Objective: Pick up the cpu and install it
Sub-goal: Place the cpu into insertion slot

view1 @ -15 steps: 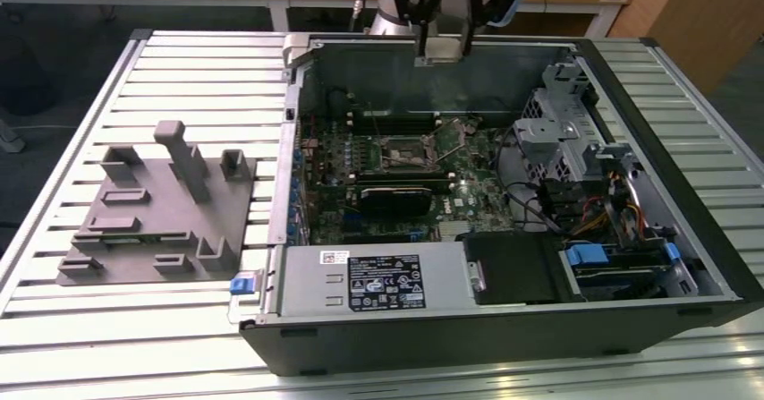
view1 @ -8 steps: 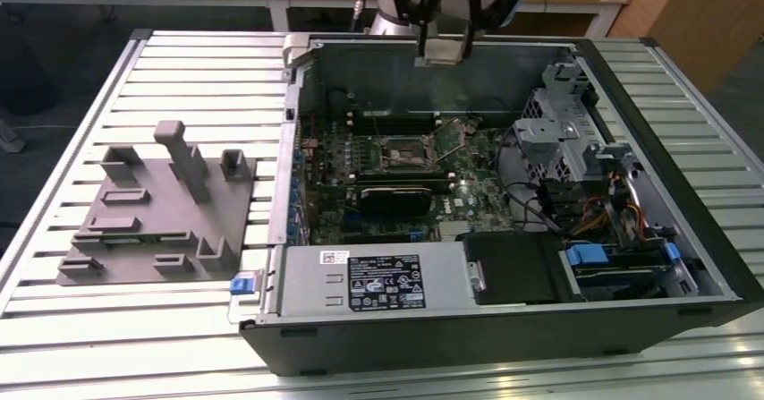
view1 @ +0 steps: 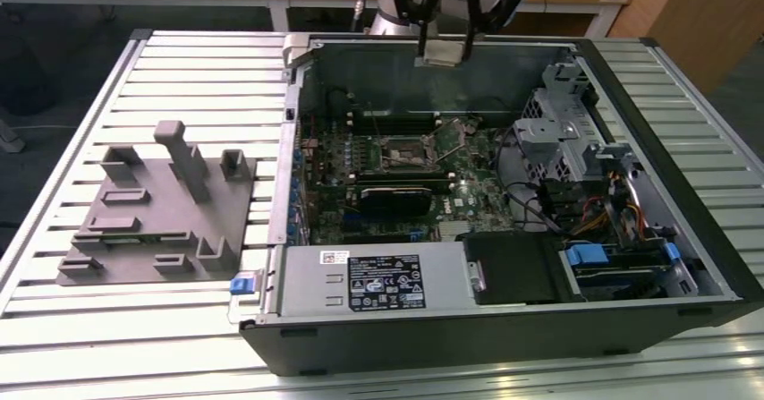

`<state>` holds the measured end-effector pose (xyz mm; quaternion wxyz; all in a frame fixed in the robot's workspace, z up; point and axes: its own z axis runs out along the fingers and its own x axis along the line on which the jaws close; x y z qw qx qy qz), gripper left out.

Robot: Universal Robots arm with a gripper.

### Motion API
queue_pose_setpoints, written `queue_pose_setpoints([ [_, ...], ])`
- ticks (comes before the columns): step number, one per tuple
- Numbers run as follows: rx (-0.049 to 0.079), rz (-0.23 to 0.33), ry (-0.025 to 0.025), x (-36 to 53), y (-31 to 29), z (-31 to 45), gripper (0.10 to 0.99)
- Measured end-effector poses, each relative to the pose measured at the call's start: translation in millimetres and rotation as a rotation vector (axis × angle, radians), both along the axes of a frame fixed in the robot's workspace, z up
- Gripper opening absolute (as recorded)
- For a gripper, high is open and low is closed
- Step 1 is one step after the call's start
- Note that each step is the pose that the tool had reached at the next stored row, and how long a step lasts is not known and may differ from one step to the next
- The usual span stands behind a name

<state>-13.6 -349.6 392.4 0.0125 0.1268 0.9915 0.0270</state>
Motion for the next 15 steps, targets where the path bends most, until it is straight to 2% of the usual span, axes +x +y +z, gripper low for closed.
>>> queue_pose_setpoints([
  [15,0.0,-0.23,0.0,0.0,0.1,-3.0,0.537],
])
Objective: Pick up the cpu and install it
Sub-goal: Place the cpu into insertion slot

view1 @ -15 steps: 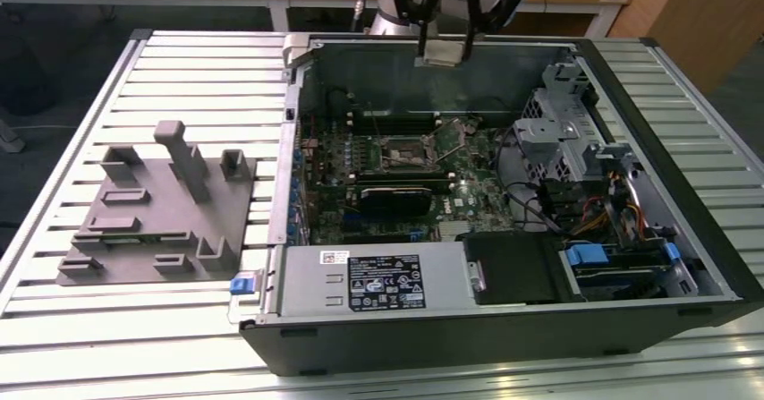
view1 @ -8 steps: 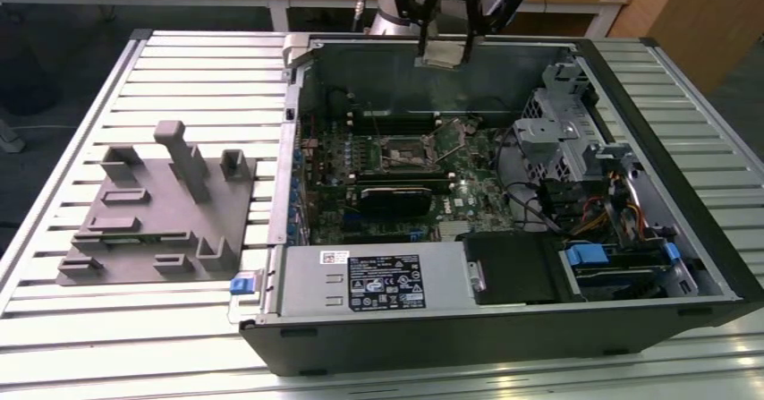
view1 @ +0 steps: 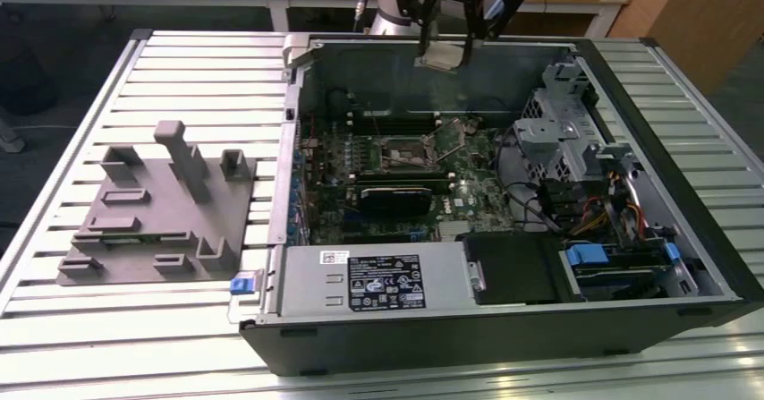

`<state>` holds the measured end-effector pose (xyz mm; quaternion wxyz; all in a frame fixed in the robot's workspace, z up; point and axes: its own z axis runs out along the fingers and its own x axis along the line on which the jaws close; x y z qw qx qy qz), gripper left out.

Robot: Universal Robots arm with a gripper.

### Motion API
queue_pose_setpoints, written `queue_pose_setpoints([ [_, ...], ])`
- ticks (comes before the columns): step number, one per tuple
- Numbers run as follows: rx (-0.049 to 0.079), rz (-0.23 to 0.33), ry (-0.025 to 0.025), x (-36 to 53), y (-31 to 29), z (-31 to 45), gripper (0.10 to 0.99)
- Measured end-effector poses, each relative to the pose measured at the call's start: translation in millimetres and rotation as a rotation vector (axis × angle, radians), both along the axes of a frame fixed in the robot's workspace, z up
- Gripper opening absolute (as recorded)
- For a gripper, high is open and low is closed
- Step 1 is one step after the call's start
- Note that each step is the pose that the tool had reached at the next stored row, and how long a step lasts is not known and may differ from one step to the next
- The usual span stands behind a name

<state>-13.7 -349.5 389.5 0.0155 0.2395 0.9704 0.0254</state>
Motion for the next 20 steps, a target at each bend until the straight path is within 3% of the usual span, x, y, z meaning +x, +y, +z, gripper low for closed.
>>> queue_pose_setpoints([
  [20,0.0,-0.372,0.0,0.0,0.2,-6.3,0.537],
])
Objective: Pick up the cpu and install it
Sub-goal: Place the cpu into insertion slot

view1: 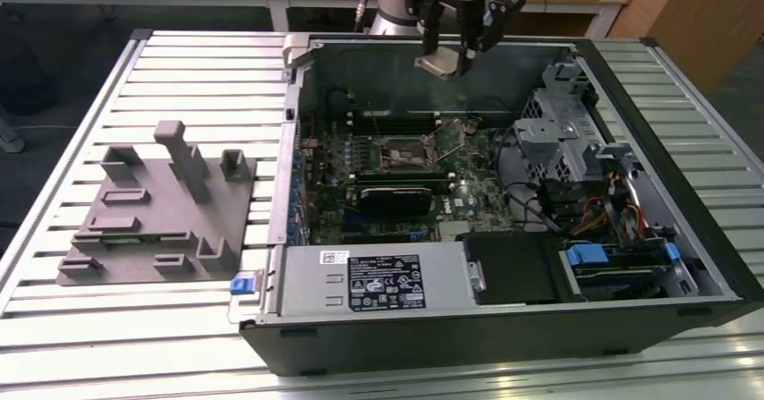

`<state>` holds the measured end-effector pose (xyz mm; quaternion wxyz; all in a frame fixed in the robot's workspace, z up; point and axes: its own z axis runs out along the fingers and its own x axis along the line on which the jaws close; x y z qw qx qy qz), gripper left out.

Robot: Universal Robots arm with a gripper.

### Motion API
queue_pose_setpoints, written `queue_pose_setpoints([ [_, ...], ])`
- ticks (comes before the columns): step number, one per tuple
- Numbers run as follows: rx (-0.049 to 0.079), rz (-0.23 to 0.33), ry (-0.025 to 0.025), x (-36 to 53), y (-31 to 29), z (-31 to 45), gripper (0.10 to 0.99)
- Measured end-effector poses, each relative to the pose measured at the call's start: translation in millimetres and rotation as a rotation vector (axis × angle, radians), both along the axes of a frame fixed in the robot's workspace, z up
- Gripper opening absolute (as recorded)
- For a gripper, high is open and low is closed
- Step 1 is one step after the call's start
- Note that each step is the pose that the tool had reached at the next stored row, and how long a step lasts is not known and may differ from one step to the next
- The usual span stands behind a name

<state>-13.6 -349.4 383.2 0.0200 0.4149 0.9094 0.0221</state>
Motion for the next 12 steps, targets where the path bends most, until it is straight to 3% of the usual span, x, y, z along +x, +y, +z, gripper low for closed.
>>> queue_pose_setpoints([
  [12,0.0,-0.216,0.0,0.0,0.0,-5.2,0.537],
])
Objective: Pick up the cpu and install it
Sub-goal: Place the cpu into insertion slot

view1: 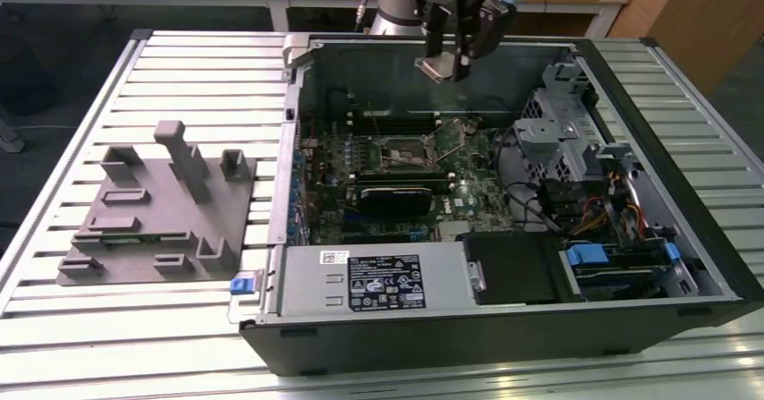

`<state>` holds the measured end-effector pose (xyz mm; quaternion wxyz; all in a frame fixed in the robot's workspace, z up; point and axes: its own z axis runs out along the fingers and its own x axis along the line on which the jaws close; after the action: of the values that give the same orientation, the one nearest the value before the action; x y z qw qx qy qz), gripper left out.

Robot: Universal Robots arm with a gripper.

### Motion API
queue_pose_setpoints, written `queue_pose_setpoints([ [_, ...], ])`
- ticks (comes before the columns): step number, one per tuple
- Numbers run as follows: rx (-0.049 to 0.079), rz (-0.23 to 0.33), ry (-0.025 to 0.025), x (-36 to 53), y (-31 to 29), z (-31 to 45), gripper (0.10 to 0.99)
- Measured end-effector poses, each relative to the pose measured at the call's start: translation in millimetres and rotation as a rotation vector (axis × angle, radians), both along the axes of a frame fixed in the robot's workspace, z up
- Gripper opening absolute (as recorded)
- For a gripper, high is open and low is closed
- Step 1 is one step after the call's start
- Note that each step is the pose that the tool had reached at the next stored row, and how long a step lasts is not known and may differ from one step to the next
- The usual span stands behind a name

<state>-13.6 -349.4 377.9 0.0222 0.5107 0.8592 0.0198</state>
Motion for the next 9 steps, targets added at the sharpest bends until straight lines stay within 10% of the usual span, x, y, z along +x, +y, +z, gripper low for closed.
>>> queue_pose_setpoints([
  [9,0.0,-0.122,0.0,0.0,0.3,-1.6,0.537],
])
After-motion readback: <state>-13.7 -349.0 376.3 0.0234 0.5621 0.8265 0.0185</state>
